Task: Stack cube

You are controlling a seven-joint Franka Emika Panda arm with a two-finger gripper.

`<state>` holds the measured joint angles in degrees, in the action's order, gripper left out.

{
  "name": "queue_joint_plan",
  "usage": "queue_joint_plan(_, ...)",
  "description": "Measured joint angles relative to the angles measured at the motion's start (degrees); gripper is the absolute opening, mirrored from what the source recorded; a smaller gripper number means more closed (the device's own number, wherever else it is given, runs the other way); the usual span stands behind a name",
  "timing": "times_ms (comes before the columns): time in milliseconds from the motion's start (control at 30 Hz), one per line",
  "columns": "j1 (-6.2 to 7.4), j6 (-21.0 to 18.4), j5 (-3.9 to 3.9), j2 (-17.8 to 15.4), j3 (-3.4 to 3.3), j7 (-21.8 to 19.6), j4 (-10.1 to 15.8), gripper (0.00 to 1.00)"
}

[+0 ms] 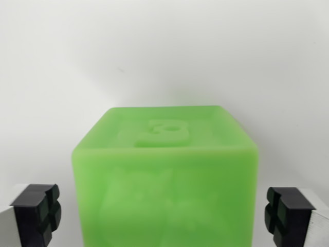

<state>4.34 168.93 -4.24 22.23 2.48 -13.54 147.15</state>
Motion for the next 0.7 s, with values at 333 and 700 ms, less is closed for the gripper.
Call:
queue_joint_plan(333, 0.60, 1.4, 0.00, 1.9, -0.59, 0.0, -0.6, 0.00)
queue_joint_plan(700, 0.62, 1.4, 0.00, 1.9, -0.60, 0.0, -0.6, 0.00)
